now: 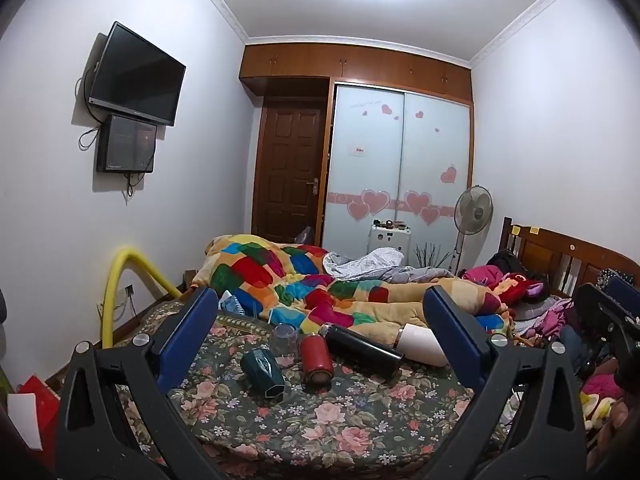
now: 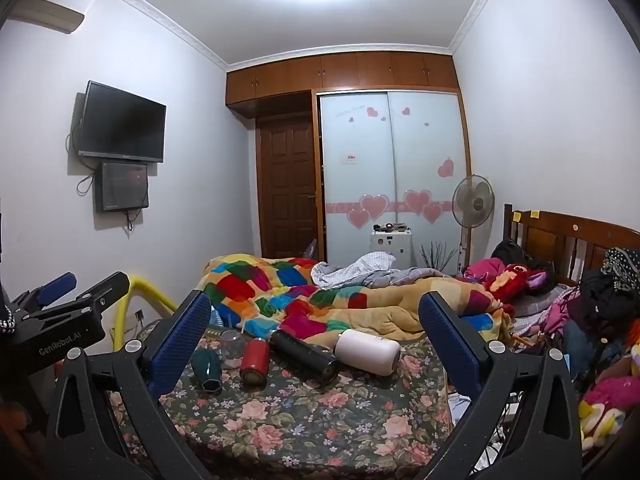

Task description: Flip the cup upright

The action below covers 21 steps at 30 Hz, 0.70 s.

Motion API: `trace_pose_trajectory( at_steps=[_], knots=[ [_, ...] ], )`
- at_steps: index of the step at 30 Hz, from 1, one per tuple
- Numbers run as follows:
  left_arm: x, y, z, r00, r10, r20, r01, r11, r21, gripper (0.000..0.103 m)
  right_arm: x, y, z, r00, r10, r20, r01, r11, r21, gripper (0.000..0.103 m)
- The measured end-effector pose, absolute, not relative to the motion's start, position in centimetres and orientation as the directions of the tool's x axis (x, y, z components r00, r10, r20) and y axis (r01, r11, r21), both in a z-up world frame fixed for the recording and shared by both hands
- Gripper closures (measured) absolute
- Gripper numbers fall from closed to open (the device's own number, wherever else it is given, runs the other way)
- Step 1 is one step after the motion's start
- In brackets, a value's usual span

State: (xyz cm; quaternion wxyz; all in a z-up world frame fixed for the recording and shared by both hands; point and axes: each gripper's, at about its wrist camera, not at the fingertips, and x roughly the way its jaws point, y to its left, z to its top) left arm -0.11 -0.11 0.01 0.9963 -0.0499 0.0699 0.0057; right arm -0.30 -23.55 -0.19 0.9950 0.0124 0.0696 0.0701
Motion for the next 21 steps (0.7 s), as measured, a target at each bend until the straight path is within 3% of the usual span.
trace_pose_trajectory(
  at_steps=[21],
  knots=[
    [-0.5,-0.4,1.0,0.989,0.008,-0.146,-0.022,0.995,-0.098,0.000,-0.3,-23.6,-0.1,0.981,0.140,-0.135,-0.137,0.990,0.036,0.000]
  ],
)
